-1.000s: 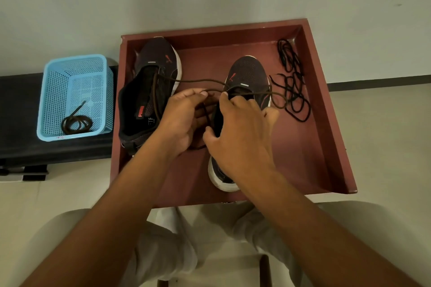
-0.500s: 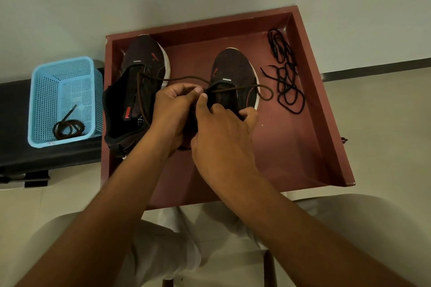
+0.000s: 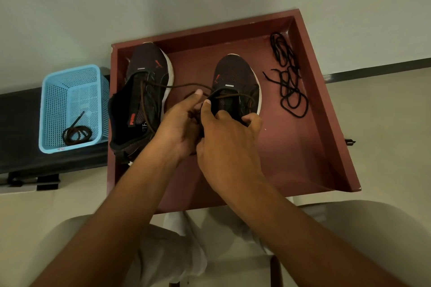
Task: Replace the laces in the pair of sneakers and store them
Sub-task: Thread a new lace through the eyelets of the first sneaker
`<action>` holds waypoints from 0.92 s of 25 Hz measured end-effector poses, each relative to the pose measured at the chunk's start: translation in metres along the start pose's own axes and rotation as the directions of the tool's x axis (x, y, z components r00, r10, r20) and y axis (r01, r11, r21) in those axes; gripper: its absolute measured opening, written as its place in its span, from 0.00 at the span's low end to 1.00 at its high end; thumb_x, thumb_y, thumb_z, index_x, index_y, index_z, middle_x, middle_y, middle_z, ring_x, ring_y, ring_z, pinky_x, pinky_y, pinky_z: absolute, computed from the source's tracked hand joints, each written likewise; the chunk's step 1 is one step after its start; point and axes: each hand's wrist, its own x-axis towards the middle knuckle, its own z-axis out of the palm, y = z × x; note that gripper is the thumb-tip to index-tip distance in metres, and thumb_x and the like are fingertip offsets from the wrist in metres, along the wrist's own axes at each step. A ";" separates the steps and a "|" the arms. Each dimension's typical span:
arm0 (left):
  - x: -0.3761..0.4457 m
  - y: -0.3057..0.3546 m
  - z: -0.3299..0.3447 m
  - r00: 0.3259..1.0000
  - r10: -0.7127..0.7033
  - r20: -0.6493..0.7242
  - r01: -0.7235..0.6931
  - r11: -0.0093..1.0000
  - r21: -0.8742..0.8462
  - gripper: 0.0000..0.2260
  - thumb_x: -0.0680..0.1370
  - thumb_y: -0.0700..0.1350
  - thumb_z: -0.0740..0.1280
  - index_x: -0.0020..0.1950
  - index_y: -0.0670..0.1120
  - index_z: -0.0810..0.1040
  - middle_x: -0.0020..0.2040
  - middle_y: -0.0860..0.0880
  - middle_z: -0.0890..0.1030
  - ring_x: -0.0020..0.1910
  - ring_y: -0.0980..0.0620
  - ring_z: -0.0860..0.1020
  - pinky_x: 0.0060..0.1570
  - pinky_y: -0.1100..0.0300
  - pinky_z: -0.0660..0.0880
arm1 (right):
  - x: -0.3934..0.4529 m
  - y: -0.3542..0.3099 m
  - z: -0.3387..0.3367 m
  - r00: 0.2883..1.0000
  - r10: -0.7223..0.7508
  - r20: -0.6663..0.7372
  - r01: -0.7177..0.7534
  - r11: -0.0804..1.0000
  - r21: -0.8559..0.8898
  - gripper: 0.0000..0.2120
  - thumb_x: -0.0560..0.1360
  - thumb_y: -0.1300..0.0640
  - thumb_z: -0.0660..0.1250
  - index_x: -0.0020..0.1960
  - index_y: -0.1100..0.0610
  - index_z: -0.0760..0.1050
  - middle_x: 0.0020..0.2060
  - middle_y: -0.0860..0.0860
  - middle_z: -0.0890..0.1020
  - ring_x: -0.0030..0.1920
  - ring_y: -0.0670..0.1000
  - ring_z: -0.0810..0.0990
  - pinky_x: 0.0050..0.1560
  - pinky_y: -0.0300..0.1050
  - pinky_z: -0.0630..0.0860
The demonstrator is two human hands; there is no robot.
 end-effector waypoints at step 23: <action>-0.012 0.011 0.012 0.989 0.145 -0.041 -0.141 0.986 0.090 0.03 0.81 0.39 0.69 0.48 0.41 0.80 0.37 0.46 0.84 0.37 0.51 0.85 0.36 0.59 0.81 | 0.001 0.001 -0.007 0.999 -0.029 0.035 0.029 1.000 0.000 0.32 0.82 0.54 0.62 0.83 0.53 0.53 0.57 0.49 0.79 0.57 0.51 0.78 0.70 0.54 0.58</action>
